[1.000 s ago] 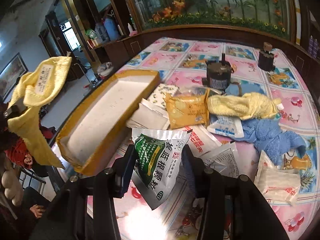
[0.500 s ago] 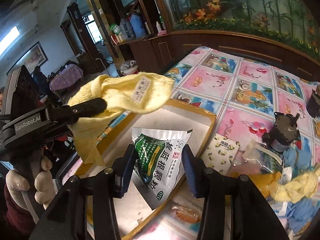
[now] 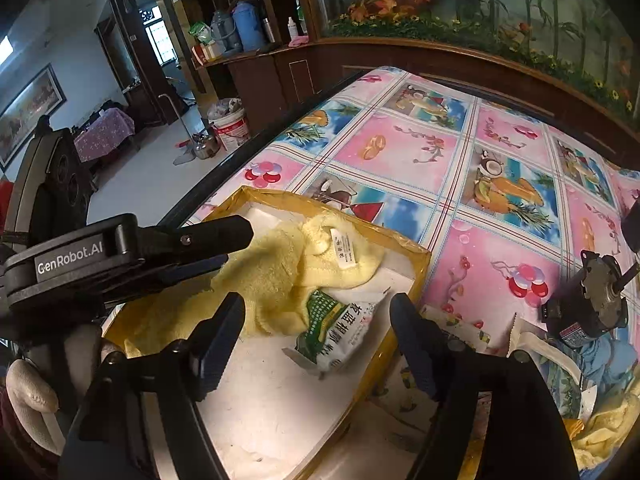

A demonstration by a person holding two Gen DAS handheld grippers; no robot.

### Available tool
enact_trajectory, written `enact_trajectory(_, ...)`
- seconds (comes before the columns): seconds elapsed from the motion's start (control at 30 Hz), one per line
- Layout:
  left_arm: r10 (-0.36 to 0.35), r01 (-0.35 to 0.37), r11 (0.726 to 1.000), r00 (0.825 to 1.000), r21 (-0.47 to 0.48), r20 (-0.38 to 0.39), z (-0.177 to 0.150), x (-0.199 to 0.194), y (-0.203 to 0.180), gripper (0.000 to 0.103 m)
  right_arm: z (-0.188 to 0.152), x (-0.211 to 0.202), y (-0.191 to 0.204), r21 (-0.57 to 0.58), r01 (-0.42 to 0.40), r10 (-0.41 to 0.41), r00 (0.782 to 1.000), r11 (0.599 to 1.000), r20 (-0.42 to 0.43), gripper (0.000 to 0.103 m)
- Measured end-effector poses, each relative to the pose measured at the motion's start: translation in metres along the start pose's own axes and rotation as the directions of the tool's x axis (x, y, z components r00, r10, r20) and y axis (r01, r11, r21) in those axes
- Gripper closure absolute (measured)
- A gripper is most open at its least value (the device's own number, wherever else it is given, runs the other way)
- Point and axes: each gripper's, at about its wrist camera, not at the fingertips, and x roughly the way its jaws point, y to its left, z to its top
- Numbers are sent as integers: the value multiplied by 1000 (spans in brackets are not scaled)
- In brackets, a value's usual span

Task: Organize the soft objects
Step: 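Carry the towel into the yellow tray with left while right drops green packet there, then grasp the yellow cracker packet with the left gripper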

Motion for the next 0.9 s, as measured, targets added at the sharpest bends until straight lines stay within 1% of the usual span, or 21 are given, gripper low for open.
enact_trajectory(0.07,18,-18,1000,1000,18,5,-1,-11,-3,45,-2,-12,-4,24,4,-5,1000,1000,25,28)
enact_trajectory(0.13,30,-31,999,999,43,16,-6,-23,-10,45,-8,-31,-11,52,-16,13,998,999,60,28)
enact_trajectory(0.2,42,-46,993,998,106,43,-18,-37,-23,45,-17,-58,-21,73,-10,2,994,997,110,28)
enact_trajectory(0.3,82,-98,972,993,215,84,-40,-50,-48,45,-32,-100,-38,105,20,-40,982,994,186,28)
enact_trajectory(0.37,82,-108,953,991,282,102,-58,-56,-65,45,-48,-128,-48,116,98,-124,960,988,251,28)
enact_trajectory(0.4,77,-106,942,992,317,102,-65,-56,-76,45,-58,-142,-53,120,140,-169,944,983,284,28)
enact_trajectory(0.43,75,-105,926,992,363,97,-74,-54,-88,45,-68,-152,-60,128,166,-198,932,978,305,26)
enact_trajectory(0.47,80,-110,910,993,400,91,-82,-51,-98,45,-77,-156,-67,141,172,-208,931,975,301,19)
enact_trajectory(0.53,85,-111,883,993,457,76,-97,-43,-118,45,-93,-158,-90,198,169,-214,948,966,234,19)
enact_trajectory(0.57,83,-102,874,995,476,62,-104,-38,-126,45,-101,-159,-99,223,162,-211,953,961,217,19)
enact_trajectory(0.67,81,-72,856,997,512,5,-120,-16,-148,45,-130,-166,-125,288,145,-207,958,947,197,19)
enact_trajectory(0.73,105,-73,830,994,552,-25,-127,5,-161,45,-149,-172,-139,325,131,-202,960,937,194,19)
enact_trajectory(0.8,135,-84,797,990,598,-41,-132,29,-172,45,-164,-177,-150,354,121,-200,960,927,195,19)
enact_trajectory(0.9,185,-124,732,982,669,-20,-138,58,-186,45,-179,-181,-163,382,108,-197,959,918,203,19)
